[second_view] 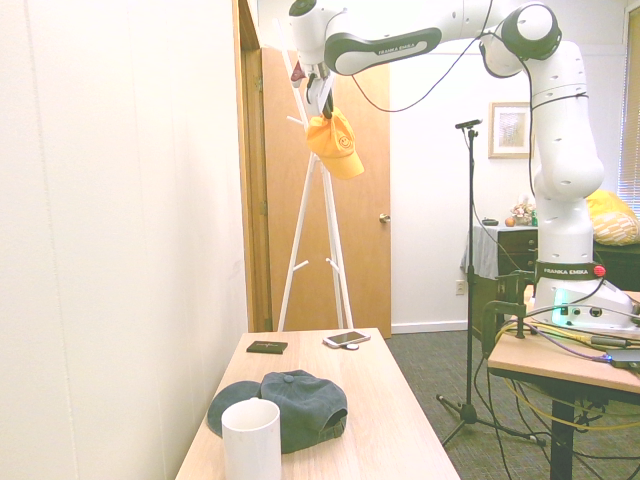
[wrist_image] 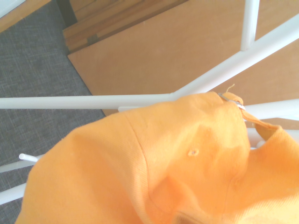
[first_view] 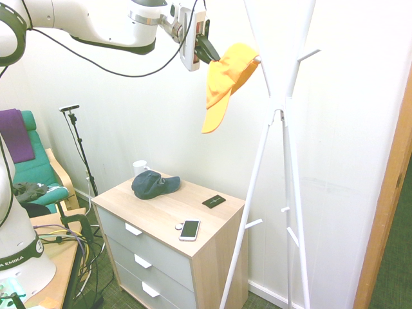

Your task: Hang the cap

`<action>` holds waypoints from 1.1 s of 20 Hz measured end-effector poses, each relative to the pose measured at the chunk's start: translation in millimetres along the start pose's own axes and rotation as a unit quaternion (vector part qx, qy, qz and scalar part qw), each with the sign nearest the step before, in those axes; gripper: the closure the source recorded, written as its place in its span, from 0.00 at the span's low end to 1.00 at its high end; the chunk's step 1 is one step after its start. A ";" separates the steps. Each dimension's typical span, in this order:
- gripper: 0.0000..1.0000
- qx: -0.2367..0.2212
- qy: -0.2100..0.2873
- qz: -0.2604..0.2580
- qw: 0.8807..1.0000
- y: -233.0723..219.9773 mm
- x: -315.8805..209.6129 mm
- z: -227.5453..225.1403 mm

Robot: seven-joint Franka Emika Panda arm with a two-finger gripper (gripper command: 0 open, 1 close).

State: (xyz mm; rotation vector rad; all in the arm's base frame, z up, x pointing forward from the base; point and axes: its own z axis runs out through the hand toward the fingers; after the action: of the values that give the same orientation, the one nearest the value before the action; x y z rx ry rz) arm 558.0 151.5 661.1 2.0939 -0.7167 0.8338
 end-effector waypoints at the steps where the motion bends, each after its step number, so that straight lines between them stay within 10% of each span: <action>1: 0.00 0.000 0.000 0.000 1.000 -0.5 -0.7 0.3; 18: 0.00 0.004 0.001 0.000 1.000 -1.4 -6.9 -5.7; 22: 0.00 0.047 -0.061 0.014 0.997 -5.4 -15.2 -6.7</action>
State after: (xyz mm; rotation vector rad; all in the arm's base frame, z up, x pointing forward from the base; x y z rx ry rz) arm 550.1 163.2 650.7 2.2399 -0.7860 0.7732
